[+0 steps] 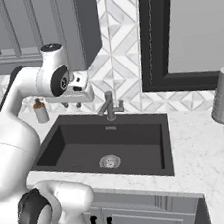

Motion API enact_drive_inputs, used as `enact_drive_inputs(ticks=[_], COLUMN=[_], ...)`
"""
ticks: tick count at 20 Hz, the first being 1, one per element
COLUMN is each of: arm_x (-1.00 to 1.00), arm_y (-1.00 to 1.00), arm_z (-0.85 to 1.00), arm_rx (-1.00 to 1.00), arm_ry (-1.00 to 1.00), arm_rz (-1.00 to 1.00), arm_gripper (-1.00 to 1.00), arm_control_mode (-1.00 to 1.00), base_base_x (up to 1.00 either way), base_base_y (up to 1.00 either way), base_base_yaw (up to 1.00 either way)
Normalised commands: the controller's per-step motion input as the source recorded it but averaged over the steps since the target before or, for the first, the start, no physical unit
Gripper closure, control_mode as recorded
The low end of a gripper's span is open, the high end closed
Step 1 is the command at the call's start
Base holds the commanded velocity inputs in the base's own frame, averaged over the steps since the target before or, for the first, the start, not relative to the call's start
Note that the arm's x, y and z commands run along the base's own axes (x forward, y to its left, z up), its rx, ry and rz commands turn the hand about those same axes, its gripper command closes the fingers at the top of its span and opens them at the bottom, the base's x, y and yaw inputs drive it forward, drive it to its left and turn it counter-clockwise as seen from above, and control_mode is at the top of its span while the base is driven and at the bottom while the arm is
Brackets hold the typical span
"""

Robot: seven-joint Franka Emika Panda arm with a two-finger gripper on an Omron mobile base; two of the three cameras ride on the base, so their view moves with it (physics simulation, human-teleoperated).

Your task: Pick the pan and sponge and place them into the sink. Then turn on the water.

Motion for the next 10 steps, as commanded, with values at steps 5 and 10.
enact_drive_inputs(ticks=[5,10], arm_x=[-0.14,-0.29], arm_y=[0.06,0.45], arm_z=[-0.01,-0.05], arm_rx=[0.00,0.00], arm_ry=[0.00,0.00], arm_rz=[0.00,0.00], arm_gripper=[-1.00,-1.00], arm_control_mode=[-1.00,-1.00], base_base_x=[0.00,0.00], base_base_y=[0.00,0.00], base_base_yaw=[0.00,0.00])
